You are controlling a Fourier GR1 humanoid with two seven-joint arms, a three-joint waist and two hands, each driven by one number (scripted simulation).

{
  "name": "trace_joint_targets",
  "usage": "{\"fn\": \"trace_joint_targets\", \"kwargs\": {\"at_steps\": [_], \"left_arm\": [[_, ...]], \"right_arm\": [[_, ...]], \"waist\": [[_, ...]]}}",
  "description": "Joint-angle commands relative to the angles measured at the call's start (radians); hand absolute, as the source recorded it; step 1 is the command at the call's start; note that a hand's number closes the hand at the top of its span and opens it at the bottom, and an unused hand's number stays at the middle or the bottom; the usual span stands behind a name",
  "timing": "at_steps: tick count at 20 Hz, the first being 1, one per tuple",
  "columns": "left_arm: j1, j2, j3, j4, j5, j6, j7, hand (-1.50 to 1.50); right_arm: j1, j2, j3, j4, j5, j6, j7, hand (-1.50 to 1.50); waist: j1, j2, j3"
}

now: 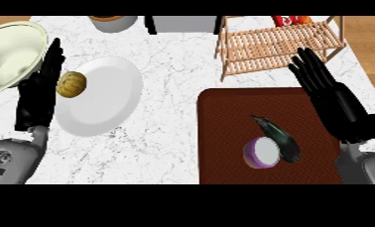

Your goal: Pick the eggplant from the tray and place it in the tiered shelf

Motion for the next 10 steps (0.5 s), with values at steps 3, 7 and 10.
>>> {"fn": "trace_joint_targets", "kwargs": {"at_steps": [3, 7, 10], "left_arm": [[-0.006, -0.099, -0.061, -0.006, 0.018, -0.062, -0.069, 0.0], [0.008, -0.127, -0.081, -0.003, 0.049, -0.083, -0.079, 0.0], [-0.003, -0.148, -0.111, 0.001, 0.056, -0.111, -0.087, 0.0]], "right_arm": [[-0.122, -0.075, -0.015, 0.204, 0.002, 0.086, 0.124, -1.5], [-0.037, 0.139, -0.162, 0.331, -0.324, 0.011, 0.171, -1.5], [-0.079, -0.296, 0.001, 0.327, 0.257, -0.004, 0.163, 1.5]], "waist": [[0.025, 0.02, 0.015], [-0.028, 0.063, 0.045], [0.013, 0.046, -0.004]]}}
